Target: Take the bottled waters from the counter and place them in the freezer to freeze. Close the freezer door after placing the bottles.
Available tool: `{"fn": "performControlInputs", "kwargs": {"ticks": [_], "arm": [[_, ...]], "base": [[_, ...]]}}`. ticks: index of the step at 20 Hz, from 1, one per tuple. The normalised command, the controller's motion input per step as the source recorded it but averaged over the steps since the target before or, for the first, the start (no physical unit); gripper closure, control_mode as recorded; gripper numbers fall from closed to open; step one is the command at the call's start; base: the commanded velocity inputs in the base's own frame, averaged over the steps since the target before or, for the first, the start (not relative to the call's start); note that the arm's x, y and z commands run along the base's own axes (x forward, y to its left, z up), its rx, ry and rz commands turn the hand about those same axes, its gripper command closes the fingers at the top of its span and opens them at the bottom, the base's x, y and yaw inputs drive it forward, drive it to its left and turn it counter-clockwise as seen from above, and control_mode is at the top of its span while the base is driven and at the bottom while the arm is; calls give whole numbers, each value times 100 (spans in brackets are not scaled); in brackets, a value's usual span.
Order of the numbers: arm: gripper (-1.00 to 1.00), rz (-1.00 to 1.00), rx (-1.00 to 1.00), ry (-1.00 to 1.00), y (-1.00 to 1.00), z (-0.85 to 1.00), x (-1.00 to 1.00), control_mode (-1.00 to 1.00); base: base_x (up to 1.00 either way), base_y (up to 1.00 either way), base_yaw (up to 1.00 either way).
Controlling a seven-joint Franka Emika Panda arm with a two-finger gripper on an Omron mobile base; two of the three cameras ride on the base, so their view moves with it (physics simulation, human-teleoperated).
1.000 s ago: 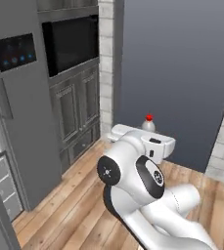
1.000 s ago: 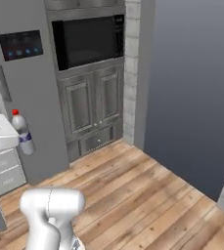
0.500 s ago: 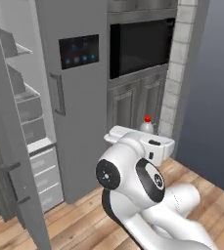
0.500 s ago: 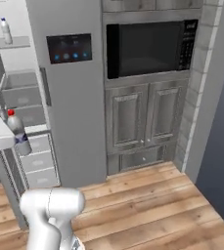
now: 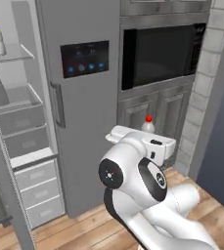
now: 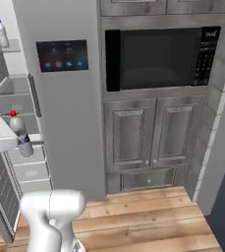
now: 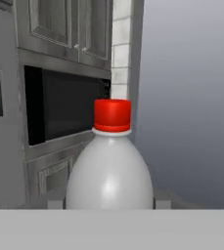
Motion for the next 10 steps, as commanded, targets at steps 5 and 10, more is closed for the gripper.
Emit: {"fn": "performControlInputs", "kwargs": {"ticks": [5, 10], "arm": [[100, 0, 0, 0, 0, 0, 0, 100], [100, 0, 0, 0, 0, 0, 0, 100]], "base": [[40, 9, 59], [28, -4, 53]]}}
